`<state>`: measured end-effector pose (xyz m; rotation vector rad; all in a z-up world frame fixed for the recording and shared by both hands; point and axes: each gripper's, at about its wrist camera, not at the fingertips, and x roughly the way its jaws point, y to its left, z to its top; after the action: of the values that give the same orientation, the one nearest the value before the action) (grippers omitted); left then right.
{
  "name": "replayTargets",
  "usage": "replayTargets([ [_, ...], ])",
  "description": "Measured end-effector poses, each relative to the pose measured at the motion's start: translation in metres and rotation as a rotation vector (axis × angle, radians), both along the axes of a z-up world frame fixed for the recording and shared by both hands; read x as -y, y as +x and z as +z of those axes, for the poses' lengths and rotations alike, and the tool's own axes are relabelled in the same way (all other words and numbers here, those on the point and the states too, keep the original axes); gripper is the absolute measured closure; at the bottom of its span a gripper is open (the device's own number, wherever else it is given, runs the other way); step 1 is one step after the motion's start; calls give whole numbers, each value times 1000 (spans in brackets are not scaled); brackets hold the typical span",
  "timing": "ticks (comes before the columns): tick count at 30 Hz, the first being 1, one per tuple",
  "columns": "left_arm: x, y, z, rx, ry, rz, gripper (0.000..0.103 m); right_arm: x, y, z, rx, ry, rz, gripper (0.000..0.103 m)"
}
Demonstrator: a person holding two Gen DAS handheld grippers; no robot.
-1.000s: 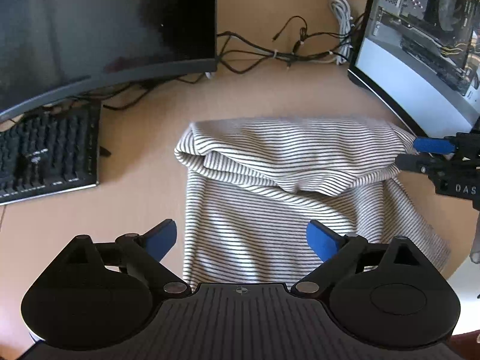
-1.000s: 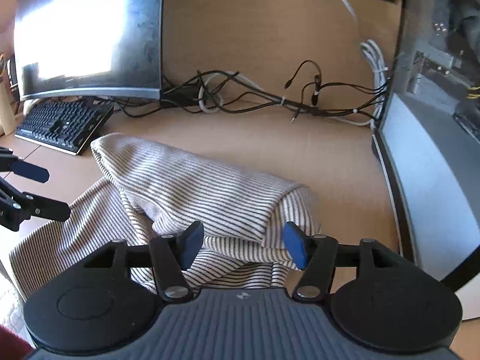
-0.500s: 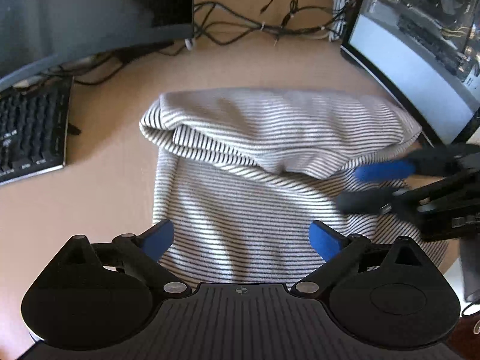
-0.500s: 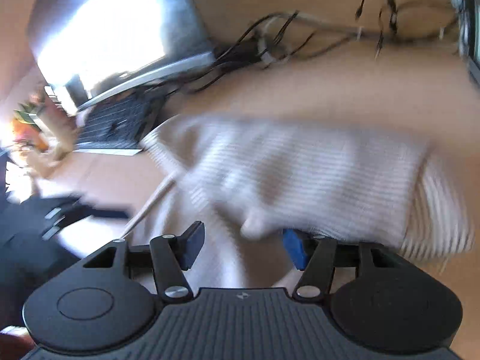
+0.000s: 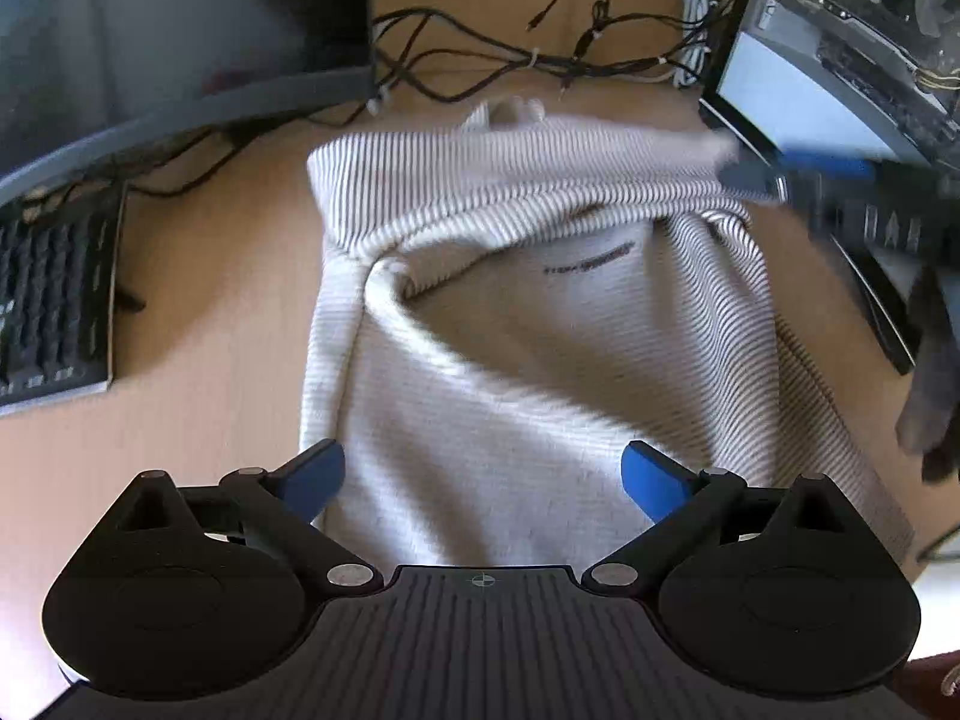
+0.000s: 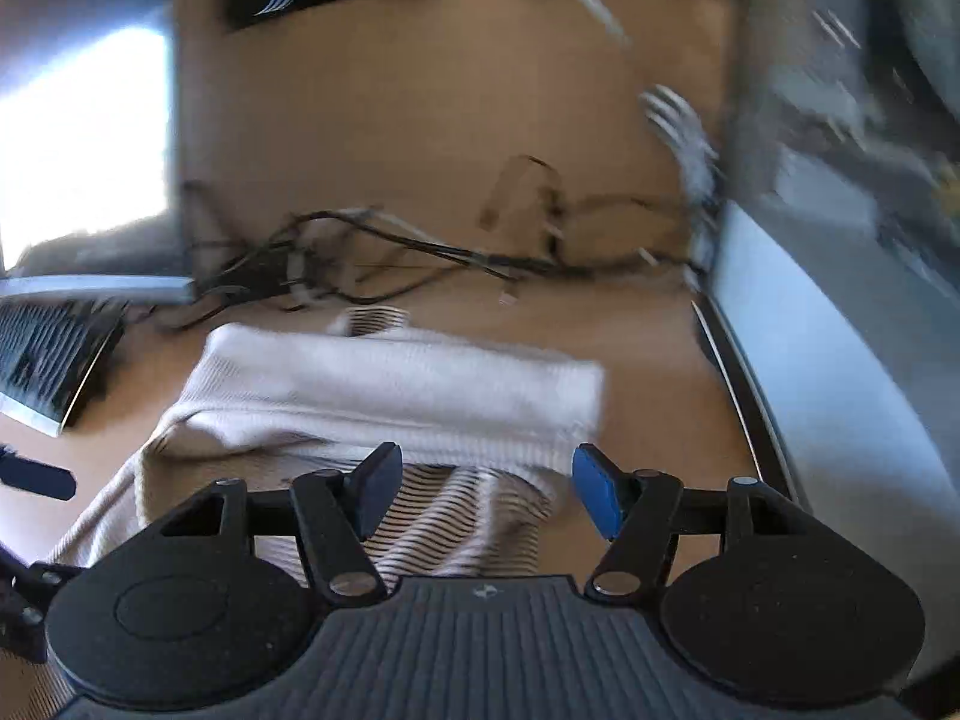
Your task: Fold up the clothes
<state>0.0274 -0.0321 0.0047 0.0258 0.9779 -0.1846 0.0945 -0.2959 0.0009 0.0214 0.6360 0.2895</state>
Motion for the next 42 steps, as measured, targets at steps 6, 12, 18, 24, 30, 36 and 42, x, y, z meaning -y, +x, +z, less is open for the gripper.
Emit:
replayTargets([
  [6, 33, -8, 23, 250, 158, -120, 2, 21, 35, -11, -94, 132, -124, 39],
  [12, 57, -4, 37, 380, 242, -188, 2, 9, 33, 3, -46, 166, -41, 84],
  [18, 64, 2, 50, 504, 260, -193, 2, -17, 6, 78, 102, 239, 190, 85],
  [24, 82, 0, 60, 646, 329, -262, 6, -49, -9, 112, 147, 293, 355, 85],
  [30, 73, 14, 68, 656, 304, -192, 82, -63, -16, 121, 174, 272, 393, 84],
  [36, 14, 25, 87, 636, 210, 43, 93, -62, -15, 119, 160, 276, 356, 67],
  [42, -75, 26, 92, 564, 189, 337, 93, -70, -13, 95, 80, 232, 351, 62],
])
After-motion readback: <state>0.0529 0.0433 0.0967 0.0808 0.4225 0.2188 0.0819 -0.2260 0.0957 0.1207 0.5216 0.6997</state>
